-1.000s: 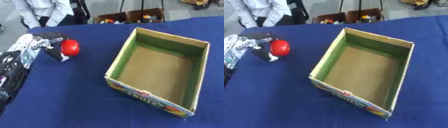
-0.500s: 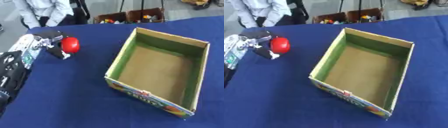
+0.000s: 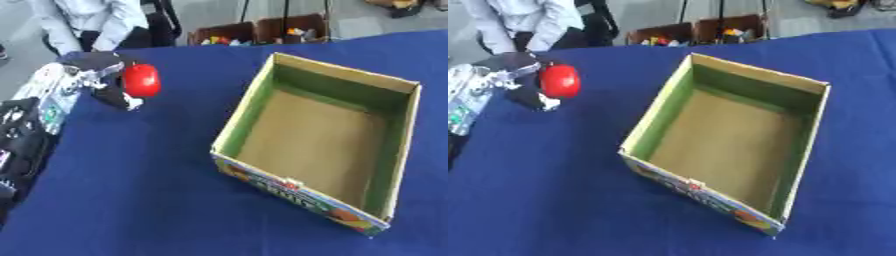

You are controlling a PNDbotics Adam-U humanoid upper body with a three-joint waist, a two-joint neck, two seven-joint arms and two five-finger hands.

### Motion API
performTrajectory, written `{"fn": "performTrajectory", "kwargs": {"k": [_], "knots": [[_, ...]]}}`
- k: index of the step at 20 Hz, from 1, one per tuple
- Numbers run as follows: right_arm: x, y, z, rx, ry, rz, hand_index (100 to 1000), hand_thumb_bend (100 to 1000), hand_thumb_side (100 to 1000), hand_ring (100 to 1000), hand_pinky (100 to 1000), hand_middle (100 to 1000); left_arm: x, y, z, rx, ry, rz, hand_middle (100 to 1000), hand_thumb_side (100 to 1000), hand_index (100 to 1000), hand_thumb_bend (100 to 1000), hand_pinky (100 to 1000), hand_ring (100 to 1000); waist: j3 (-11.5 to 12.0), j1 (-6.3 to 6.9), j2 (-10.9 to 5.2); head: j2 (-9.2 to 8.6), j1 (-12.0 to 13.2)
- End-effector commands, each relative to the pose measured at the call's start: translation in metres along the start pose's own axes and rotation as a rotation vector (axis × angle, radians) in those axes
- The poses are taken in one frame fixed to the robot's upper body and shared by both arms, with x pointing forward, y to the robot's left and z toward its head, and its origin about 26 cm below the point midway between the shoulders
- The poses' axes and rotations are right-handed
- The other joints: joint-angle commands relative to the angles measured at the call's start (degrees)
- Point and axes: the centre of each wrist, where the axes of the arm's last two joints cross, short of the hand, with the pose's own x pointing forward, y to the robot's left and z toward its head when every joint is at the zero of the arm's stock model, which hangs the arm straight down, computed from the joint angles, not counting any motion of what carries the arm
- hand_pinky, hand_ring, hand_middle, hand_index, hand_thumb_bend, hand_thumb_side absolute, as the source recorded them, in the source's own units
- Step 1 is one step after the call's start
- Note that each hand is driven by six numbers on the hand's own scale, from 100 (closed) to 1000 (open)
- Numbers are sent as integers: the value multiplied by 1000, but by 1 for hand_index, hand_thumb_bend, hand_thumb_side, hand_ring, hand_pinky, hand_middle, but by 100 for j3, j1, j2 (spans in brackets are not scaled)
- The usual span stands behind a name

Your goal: Pick up objects on the table and place them in the box.

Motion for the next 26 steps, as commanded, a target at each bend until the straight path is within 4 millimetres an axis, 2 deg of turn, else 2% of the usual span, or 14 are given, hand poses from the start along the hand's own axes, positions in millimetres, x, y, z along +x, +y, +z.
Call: {"fn": "performTrajectory", "kwargs": {"k": [1, 7, 11, 17, 21, 25, 26], "knots": [[2, -5, -6, -5, -22, 9, 768, 100, 1000, 792, 755, 728, -8, 23, 12, 53, 11, -31, 568, 502, 681, 100, 163, 564, 22, -37, -282, 70, -37], [2, -6, -4, -10, -10, 11, 768, 100, 1000, 791, 754, 727, 2, 43, 22, 125, -51, -53, 550, 480, 673, 100, 141, 542, 86, -62, -431, 127, -149], [2, -7, -4, -12, -5, 9, 767, 100, 1000, 789, 753, 727, 22, 65, 32, 210, -134, -82, 541, 464, 671, 100, 134, 538, 126, -68, -545, 186, -244], [2, -8, -4, -19, 0, 1, 766, 100, 1000, 788, 752, 727, 76, 99, 55, 348, -318, -180, 543, 452, 673, 100, 132, 541, 116, -44, -695, 251, -261], [2, -8, -5, -20, 4, -3, 766, 100, 1000, 788, 751, 727, 107, 112, 65, 392, -420, -186, 540, 452, 672, 100, 129, 539, 59, 0, -783, 287, -201], [2, -8, -5, -21, 6, -9, 766, 100, 1000, 788, 751, 727, 132, 120, 67, 418, -506, -158, 533, 451, 667, 100, 123, 531, -33, 57, -872, 315, -125], [2, -8, -6, -22, 7, -10, 766, 100, 1000, 788, 751, 727, 138, 121, 66, 420, -526, -150, 530, 474, 665, 100, 121, 529, -59, 68, -888, 321, -111]]}}
